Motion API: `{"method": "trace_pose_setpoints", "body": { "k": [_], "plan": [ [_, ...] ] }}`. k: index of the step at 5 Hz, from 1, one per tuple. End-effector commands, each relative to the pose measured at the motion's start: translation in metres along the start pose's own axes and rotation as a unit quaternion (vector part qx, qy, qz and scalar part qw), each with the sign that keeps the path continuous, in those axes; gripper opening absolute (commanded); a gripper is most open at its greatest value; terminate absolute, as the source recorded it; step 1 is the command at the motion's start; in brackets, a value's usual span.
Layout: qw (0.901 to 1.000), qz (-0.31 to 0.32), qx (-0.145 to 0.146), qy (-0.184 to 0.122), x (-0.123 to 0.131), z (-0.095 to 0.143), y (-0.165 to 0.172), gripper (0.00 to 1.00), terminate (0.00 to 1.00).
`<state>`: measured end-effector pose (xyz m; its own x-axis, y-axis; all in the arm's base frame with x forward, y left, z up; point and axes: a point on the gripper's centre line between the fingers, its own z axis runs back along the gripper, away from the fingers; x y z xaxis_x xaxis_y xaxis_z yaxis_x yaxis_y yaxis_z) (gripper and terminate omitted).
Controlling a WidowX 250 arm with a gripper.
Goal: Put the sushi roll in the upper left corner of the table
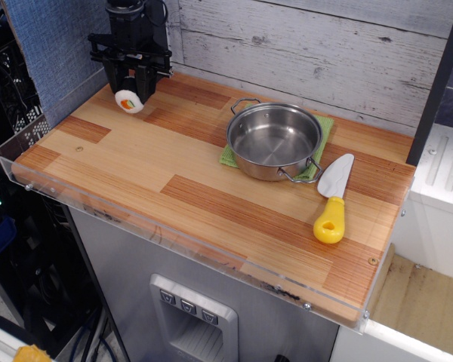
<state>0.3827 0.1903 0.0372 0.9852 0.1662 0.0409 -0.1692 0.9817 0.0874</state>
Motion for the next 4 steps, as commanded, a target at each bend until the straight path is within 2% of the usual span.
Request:
{"method": "trace_pose_setpoints", "body": {
  "k": [1,2,3,4],
  "plan": [
    [0.9990,0.000,0.011,-0.044,-0.005,0.041,-0.009,1.00,0.00],
    [0.9980,0.013,0.008,-0.061,-0.017,0.080,-0.018,1.00,0.00],
    [0.9974,0.026,0.002,-0.068,-0.033,0.133,-0.038,1.00,0.00],
    [0.9979,0.009,-0.023,-0.060,-0.042,0.161,-0.064,1.00,0.00]
  ]
}}
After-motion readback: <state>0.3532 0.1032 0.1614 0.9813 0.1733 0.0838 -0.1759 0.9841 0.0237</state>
